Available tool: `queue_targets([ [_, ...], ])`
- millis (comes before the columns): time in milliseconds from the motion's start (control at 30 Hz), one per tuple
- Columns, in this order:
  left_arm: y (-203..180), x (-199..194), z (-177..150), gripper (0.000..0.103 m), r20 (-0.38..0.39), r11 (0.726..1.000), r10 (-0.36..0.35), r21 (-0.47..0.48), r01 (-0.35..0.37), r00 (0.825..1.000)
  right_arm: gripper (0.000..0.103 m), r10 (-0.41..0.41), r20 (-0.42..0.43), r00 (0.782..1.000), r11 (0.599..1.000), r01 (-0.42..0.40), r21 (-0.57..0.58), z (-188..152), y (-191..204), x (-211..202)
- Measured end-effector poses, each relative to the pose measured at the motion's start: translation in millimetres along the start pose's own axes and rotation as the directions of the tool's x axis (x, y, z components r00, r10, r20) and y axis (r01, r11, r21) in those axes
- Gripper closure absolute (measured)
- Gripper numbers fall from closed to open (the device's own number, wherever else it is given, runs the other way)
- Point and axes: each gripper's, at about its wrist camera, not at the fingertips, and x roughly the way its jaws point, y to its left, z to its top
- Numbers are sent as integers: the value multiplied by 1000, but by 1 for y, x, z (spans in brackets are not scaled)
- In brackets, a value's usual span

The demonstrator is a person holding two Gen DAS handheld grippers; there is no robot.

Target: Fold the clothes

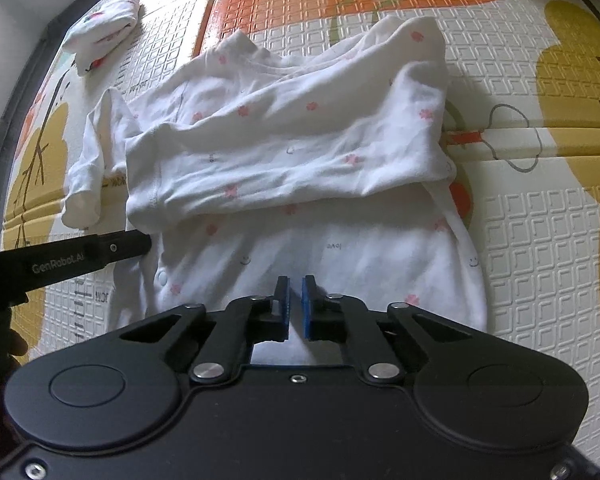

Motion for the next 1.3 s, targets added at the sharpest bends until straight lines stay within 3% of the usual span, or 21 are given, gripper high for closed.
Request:
queue_targets([
  [733, 15, -14, -39, 97, -62, 999, -29, -14, 28, 998, 102, -6, -98, 995, 998, 0, -69, -30, 5, 0],
  [867, 13, -25, -35, 95, -26, 999, -49, -7, 48, 998, 102, 1, -104, 995, 997, -8, -74, -29, 4, 0],
  [1000, 11, -38, -30, 88, 14, 998, -69, 2, 69, 998, 99, 33, -74, 997, 998, -36, -50, -23, 1, -8],
  [1300, 4, -52, 4, 69, 79, 994, -113, -3, 113, 990, 97, 67, 88, 994, 998, -69, 10, 23, -9, -43],
])
